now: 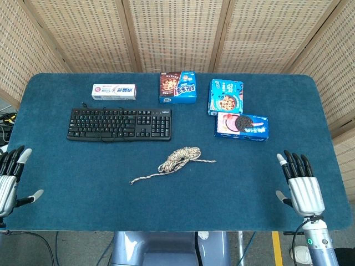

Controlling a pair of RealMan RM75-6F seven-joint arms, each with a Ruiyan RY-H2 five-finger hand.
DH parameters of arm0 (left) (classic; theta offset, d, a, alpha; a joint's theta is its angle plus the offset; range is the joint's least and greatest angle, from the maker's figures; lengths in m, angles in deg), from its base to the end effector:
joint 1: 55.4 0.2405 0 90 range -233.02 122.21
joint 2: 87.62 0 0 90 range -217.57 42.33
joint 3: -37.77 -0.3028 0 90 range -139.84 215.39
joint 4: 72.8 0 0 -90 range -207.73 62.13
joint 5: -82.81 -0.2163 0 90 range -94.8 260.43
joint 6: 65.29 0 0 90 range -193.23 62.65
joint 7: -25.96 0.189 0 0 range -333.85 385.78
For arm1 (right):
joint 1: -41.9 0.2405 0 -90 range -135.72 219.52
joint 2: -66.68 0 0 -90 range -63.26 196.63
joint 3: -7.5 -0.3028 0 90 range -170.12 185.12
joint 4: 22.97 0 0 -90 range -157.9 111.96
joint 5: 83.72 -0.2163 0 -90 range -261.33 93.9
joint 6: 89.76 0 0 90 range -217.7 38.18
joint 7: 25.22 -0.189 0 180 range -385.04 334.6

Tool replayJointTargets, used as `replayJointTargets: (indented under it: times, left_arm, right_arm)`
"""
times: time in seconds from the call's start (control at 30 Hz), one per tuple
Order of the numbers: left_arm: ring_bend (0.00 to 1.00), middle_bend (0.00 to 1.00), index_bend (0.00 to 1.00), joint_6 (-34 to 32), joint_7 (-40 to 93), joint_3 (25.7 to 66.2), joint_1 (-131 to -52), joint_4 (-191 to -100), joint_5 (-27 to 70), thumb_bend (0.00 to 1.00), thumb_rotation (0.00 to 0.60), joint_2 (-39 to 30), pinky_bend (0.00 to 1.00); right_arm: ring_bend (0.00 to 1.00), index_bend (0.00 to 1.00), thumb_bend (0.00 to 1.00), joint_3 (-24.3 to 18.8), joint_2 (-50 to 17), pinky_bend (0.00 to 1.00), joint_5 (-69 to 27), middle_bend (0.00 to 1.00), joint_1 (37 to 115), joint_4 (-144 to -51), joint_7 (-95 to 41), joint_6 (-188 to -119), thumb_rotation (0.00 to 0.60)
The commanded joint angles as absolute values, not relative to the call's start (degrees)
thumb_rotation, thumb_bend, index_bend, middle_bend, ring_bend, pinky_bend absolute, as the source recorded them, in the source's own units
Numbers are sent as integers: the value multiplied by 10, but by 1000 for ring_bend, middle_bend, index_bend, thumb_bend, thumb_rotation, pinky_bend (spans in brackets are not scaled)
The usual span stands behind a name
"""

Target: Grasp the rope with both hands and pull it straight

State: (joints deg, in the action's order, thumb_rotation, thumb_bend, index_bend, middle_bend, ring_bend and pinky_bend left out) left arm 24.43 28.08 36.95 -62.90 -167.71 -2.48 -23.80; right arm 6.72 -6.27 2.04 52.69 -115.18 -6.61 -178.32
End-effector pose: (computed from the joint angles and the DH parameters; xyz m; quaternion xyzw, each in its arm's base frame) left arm -0.3389 0.2314 0.1749 -0.5960 -0.3722 -0.4044 0.5854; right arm -0.3167 -0.2552 0.1217 0.6382 -0.2982 0.3719 0.6046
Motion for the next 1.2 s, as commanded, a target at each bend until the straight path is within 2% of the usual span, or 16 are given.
replayJointTargets:
  times: [0.03, 0.2, 0.3, 0.47, 0.57, 0.63, 0.87, 1.2]
  left_arm:
    - [0, 0, 0, 243, 279, 371, -628, -1677, -26, 0, 600, -238, 0]
    - [0, 0, 0, 252, 268, 379, -626, -1661, -38, 0, 600, -226, 0]
    - [0, 0, 0, 241, 271, 383, -629, -1654, -35, 0, 600, -220, 0]
    - [0, 0, 0, 225, 289, 392, -635, -1655, -23, 0, 600, -215, 0]
    - [0, 0, 0, 216, 300, 395, -637, -1655, -16, 0, 600, -210, 0]
    - [0, 0, 0, 210, 303, 398, -639, -1653, -12, 0, 600, -207, 0]
    - [0, 0, 0, 198, 303, 406, -642, -1641, -1, 0, 600, -200, 0]
    - [0, 0, 0, 187, 308, 409, -645, -1637, 1, 0, 600, -196, 0]
  right_arm:
    - [0, 0, 0, 66, -63, 0, 23, 0, 525, -1152, -69, -1782, 600]
    - [0, 0, 0, 60, -65, 0, 28, 0, 534, -1162, -103, -1763, 600]
    - [0, 10, 0, 45, -60, 0, 34, 0, 572, -1170, -93, -1712, 600]
    - [0, 172, 0, -6, -48, 0, -27, 0, 657, -1219, -113, -1578, 600]
    - [0, 282, 4, -40, -76, 0, -89, 0, 700, -1219, -95, -1523, 600]
    - [0, 317, 22, -55, -103, 0, -128, 0, 727, -1206, -66, -1497, 600]
    - [0, 393, 106, -74, -183, 0, -231, 0, 792, -1156, 20, -1458, 600]
    - [0, 417, 237, -81, -263, 0, -339, 0, 848, -1075, 92, -1453, 600]
